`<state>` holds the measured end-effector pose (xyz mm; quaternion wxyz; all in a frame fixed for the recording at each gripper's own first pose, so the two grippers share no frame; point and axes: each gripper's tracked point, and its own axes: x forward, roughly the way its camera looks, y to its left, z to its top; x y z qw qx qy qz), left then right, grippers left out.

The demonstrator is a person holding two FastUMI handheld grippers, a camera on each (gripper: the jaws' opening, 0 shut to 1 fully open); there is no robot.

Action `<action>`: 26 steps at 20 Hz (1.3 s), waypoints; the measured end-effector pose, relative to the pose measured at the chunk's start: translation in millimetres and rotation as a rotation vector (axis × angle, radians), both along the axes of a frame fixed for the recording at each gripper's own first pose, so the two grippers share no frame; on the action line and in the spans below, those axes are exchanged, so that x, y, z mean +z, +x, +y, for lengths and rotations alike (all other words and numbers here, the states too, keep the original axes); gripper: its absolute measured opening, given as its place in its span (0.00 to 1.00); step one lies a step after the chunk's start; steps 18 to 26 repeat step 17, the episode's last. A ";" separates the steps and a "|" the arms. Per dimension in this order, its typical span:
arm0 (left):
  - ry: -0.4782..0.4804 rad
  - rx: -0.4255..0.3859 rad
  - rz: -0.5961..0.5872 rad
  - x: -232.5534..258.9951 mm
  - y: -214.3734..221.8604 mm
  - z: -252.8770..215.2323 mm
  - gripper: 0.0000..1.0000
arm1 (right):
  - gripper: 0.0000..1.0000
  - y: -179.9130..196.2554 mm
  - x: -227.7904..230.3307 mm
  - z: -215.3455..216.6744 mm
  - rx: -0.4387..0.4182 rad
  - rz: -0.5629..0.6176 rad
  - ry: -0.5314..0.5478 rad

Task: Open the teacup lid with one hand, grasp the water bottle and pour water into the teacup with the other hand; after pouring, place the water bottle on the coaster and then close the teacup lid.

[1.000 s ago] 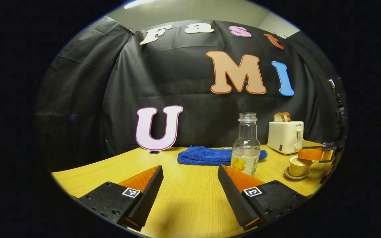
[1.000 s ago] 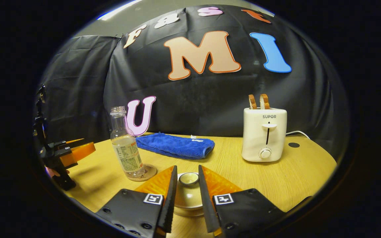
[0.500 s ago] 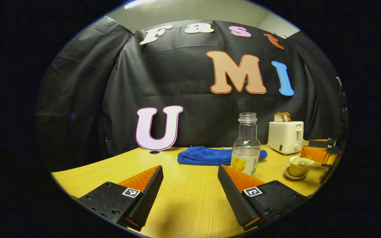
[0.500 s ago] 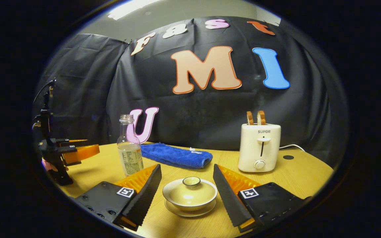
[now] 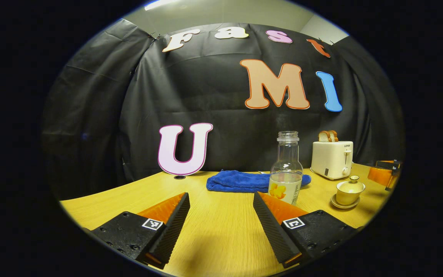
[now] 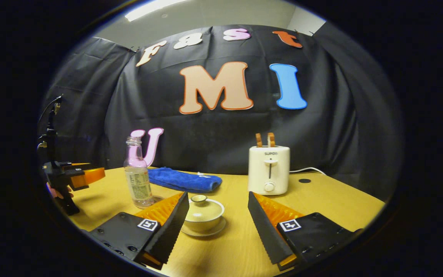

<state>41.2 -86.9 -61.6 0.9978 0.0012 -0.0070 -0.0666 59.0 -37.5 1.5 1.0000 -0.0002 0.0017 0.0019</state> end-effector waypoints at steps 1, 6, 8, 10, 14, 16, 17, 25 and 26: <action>0.001 0.007 -0.001 0.0 -0.6 1.3 0.96 | 0.97 -4.2 0.6 -10.0 -0.048 -0.002 -0.001; 0.001 0.031 0.000 -0.1 -2.0 6.0 0.96 | 0.98 -28.0 1.5 -41.4 -0.202 -0.009 -0.007; 0.002 0.033 0.000 0.2 -1.3 6.7 0.96 | 0.93 -35.0 1.7 -50.4 -0.241 -0.012 -0.008; 0.001 0.037 0.001 -0.2 -2.1 7.8 0.96 | 0.97 -40.2 1.5 -51.1 -0.248 -0.012 -0.008; 0.001 0.034 0.003 0.4 -2.0 7.4 0.96 | 0.98 -39.7 1.3 -51.7 -0.248 -0.011 -0.009; 0.001 0.031 0.003 0.3 -1.9 6.8 0.96 | 0.98 -39.4 1.3 -52.3 -0.251 -0.012 -0.009; 0.001 0.029 0.003 0.3 -1.7 6.0 0.96 | 0.97 -39.8 0.9 -52.4 -0.253 -0.012 -0.009; 0.001 0.029 0.003 0.3 -1.7 6.0 0.96 | 0.97 -39.8 0.9 -52.4 -0.253 -0.012 -0.009; 0.001 0.029 0.003 0.3 -1.7 6.0 0.96 | 0.97 -39.8 0.9 -52.4 -0.253 -0.012 -0.009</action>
